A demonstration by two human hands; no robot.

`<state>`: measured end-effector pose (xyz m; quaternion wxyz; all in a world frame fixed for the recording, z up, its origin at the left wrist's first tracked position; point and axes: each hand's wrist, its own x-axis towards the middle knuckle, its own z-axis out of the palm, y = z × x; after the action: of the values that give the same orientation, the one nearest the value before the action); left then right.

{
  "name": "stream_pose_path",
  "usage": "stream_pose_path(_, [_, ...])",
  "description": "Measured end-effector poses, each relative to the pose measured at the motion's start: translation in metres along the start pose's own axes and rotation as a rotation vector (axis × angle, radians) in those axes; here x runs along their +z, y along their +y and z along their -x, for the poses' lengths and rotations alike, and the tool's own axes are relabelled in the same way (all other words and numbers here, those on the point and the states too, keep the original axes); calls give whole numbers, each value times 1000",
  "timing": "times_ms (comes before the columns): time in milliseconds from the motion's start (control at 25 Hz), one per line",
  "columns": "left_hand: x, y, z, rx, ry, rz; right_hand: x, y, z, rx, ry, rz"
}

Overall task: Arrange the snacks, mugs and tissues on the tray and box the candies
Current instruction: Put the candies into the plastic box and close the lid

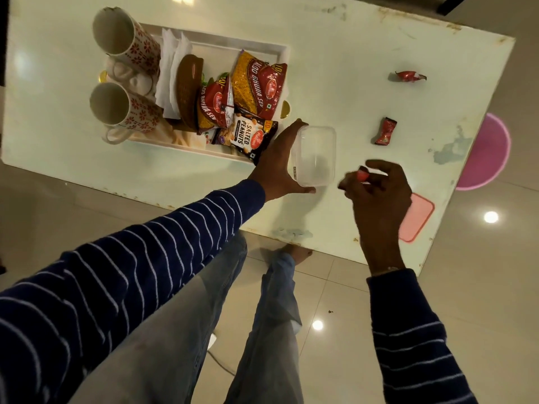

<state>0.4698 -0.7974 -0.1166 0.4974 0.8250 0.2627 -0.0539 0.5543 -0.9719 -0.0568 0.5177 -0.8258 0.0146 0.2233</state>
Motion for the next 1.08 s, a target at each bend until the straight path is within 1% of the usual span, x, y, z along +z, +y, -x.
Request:
stream_pose_path(80, [3,8,-3,34,-4,-19,15,-19,1,-65,-86,33])
stream_pose_path(160, [5,14,-6,53,4,-38,25,-27,-3,-120,-140,142])
stream_pose_path(200, [4,14,-8,60,21,-62,26,-26,-7,-157,-132,196])
stream_pose_path(320, [-3,13,-8,63,61,-97,18,-12,-32,-231,8,274])
stream_pose_path(360, [-4,12,-7,59,57,-91,14,-4,-44,-237,26,335])
stream_pose_path(400, [-5,12,-6,57,52,-89,9,6,-57,-219,1,448])
stream_pose_path(520, [-1,12,-3,41,63,-88,1,30,-86,-99,-182,811])
stream_pose_path(600, [2,11,-2,29,73,-72,-2,42,-92,-134,-227,876])
stream_pose_path(680, [4,9,-2,16,62,-48,-4,50,-91,-147,-200,805])
stream_pose_path(760, [6,8,-3,13,54,-24,-7,54,-86,-95,-141,717])
stream_pose_path(840, [8,8,-6,14,66,-17,-9,48,-78,-86,-38,604])
stream_pose_path(920, [11,8,-10,5,83,-5,-7,30,-64,-135,58,460])
stream_pose_path(1000, [13,9,-14,-4,97,15,0,11,-41,-249,50,351])
stream_pose_path(1080, [17,12,-19,-22,98,53,12,0,-21,-330,-68,300])
